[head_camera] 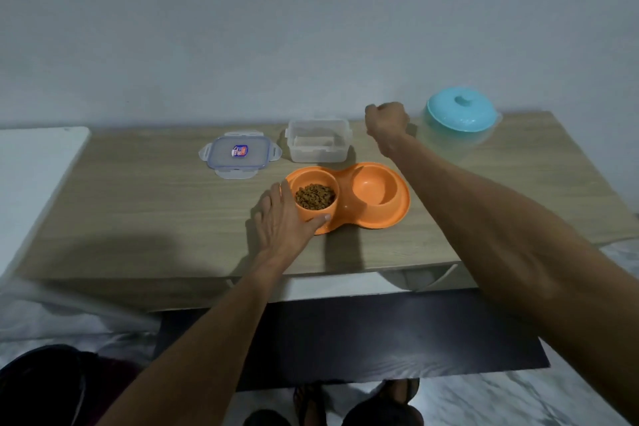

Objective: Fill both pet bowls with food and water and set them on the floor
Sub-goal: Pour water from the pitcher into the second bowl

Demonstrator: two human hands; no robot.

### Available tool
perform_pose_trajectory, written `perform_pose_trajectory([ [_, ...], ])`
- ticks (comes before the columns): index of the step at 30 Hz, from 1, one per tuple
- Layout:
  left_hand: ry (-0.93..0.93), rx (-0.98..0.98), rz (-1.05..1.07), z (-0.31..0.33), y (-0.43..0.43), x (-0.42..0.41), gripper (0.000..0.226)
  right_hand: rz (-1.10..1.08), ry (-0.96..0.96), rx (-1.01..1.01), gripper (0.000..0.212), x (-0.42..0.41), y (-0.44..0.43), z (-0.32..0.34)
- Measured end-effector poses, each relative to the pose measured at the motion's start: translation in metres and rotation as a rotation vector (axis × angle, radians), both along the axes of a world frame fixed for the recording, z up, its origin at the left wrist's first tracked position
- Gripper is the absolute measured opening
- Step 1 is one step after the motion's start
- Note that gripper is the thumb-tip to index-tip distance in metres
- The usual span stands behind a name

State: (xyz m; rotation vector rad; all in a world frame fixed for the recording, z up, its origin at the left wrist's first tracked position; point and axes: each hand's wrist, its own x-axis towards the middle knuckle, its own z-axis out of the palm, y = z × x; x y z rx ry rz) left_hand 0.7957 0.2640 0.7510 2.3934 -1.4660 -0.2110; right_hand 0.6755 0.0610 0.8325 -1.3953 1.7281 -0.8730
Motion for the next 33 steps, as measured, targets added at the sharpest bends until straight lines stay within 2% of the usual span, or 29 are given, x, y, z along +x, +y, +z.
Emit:
perform_pose_trajectory([
  [5,0.006,0.038,-0.173,0.011,-0.034,-0.038,0.107,-0.047,0.095,-0.239,0.026,-0.052,-0.012,0.053],
  [11,-0.048,0.084,-0.239,0.007,-0.061,-0.074,0.103,-0.176,0.162,-0.364,0.032,-0.129,-0.039,0.057],
  [16,-0.067,0.113,-0.193,-0.001,-0.070,-0.078,0.106,-0.310,0.077,-0.208,0.029,-0.179,-0.068,0.019],
  [21,-0.153,0.089,-0.202,-0.008,-0.071,-0.077,0.098,-0.456,-0.312,0.021,0.031,-0.193,-0.085,-0.017],
  [23,-0.148,0.089,-0.197,-0.008,-0.072,-0.076,0.098,-0.497,-0.413,0.082,0.030,-0.195,-0.090,-0.026],
  [27,-0.141,0.100,-0.196,-0.010,-0.074,-0.074,0.100,-0.493,-0.479,0.107,0.024,-0.197,-0.094,-0.036],
  [33,-0.103,0.094,-0.188,-0.011,-0.072,-0.074,0.102,-0.484,-0.418,0.131,0.012,-0.195,-0.088,-0.032],
])
